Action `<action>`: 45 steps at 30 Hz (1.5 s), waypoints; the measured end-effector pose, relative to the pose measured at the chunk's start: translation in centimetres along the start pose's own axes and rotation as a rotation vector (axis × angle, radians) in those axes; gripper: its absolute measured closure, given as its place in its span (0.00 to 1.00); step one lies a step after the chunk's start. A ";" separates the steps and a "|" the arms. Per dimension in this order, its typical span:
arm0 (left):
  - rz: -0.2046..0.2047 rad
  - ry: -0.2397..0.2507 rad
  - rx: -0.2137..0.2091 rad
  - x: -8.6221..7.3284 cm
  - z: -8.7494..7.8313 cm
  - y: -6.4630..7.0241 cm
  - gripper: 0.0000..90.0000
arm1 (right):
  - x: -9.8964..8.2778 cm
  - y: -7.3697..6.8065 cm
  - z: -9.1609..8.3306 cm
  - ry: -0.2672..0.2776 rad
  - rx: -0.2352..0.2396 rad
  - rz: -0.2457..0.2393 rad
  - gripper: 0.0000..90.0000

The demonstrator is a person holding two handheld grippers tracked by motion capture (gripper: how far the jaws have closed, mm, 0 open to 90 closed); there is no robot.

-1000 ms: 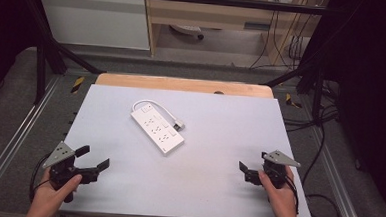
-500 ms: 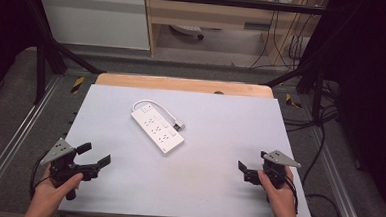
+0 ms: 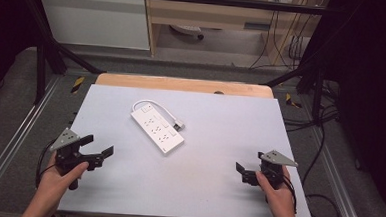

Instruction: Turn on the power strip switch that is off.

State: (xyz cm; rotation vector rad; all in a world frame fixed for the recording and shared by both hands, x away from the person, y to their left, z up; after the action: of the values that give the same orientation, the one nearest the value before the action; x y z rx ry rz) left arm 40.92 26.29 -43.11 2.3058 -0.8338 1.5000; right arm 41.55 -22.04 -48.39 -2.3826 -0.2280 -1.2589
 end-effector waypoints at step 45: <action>0.086 0.029 -0.020 7.4 9.1 0.5 0.11 | 0.2 -0.5 0.0 -0.003 0.006 0.001 0.03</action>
State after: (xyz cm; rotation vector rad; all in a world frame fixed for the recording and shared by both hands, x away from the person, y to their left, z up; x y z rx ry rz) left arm 49.61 18.85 -40.45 2.2552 -0.9474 1.5496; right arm 41.48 -21.60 -48.04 -2.3796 -0.2305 -1.2528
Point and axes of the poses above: each handheld gripper's, and its own axes: z roughly forward along the jaws, x roughly out of its top, y roughly to its right, the point moved 8 cm from there along z, roughly forward along the jaws, and after that the axes turned 15 degrees about z, right-handed, at the moved point
